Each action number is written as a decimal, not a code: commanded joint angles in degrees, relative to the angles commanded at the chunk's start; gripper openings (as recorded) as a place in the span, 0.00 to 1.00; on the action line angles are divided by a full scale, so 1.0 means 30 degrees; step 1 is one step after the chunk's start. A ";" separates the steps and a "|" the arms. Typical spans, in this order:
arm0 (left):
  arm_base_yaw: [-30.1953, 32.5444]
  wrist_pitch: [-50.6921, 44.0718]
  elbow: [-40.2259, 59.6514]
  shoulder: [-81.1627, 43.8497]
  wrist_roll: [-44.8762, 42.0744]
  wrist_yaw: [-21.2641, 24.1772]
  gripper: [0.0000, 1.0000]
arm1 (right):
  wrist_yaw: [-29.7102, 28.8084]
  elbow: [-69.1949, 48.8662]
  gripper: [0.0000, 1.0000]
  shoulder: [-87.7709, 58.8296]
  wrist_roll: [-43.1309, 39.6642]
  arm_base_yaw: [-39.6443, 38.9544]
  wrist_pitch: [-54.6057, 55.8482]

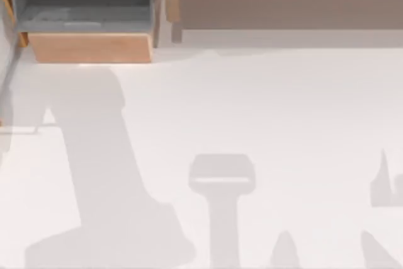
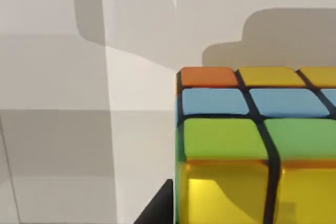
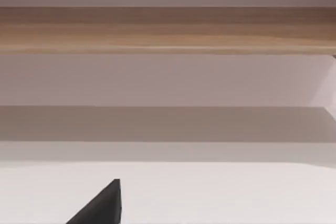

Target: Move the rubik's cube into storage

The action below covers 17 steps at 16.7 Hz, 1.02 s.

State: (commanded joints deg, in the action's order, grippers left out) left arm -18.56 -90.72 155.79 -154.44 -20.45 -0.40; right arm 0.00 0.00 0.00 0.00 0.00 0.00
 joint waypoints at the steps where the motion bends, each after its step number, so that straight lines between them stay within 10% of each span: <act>1: 0.0000 0.0000 0.0000 0.0000 0.0000 0.0000 0.00 | 0.0000 0.0000 1.00 0.0000 0.0000 0.0000 0.0000; 6: 0.0000 0.0000 0.0000 0.0000 0.0000 0.0000 0.00 | 0.0000 0.0000 1.00 0.0000 0.0000 0.0000 0.0000; 17: 0.0000 0.0000 0.0000 0.0000 0.0000 0.0000 0.83 | 0.0000 0.0000 1.00 0.0000 0.0000 0.0000 0.0000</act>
State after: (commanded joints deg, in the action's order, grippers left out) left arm -18.56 -90.72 155.79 -154.44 -20.45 -0.40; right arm 0.00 0.00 0.00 0.00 0.00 0.00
